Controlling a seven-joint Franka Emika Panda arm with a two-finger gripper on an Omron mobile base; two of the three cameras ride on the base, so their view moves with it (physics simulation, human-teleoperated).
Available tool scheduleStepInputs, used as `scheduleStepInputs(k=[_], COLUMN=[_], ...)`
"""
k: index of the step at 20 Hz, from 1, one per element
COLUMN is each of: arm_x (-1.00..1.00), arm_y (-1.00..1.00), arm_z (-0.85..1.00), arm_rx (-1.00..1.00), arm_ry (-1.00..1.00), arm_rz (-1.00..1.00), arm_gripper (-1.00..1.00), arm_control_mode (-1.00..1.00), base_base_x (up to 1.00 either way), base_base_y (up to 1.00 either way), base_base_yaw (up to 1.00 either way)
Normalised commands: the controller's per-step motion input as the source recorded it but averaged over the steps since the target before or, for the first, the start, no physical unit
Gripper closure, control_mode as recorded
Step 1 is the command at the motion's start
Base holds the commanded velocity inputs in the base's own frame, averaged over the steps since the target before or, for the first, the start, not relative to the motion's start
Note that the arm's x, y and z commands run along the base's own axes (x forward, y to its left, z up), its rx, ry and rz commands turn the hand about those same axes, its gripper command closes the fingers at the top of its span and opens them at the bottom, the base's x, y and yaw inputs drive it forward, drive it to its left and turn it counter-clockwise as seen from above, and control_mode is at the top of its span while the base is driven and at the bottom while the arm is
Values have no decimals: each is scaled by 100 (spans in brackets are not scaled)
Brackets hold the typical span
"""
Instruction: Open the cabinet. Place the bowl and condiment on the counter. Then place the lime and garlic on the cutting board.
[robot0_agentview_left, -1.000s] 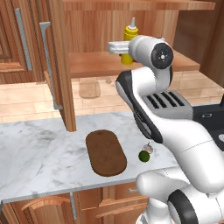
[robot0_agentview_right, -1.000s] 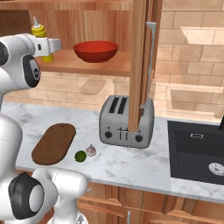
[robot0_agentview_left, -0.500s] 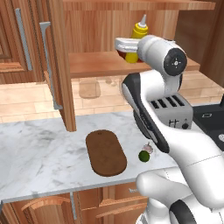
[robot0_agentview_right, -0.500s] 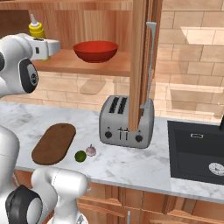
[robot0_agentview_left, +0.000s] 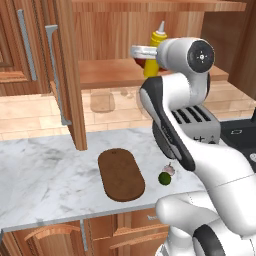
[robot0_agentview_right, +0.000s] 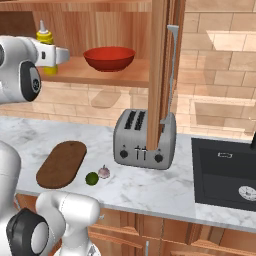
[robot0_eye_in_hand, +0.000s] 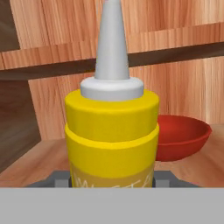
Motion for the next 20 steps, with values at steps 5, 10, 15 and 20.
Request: scheduleStepInputs(k=[5,10,15,20], arm_x=[0,-1,-6,-6], arm_y=[0,0,0,0], arm_z=[-32,-38,-33,-26], arm_rx=[0,0,0,0], arm_ry=[6,0,0,0], arm_rz=[0,0,1,0], arm_gripper=[100,100,100,100], arm_control_mode=[-100,-100,-100,-100], base_base_x=[0,0,0,0], base_base_y=[0,0,0,0], base_base_yaw=[0,0,0,0])
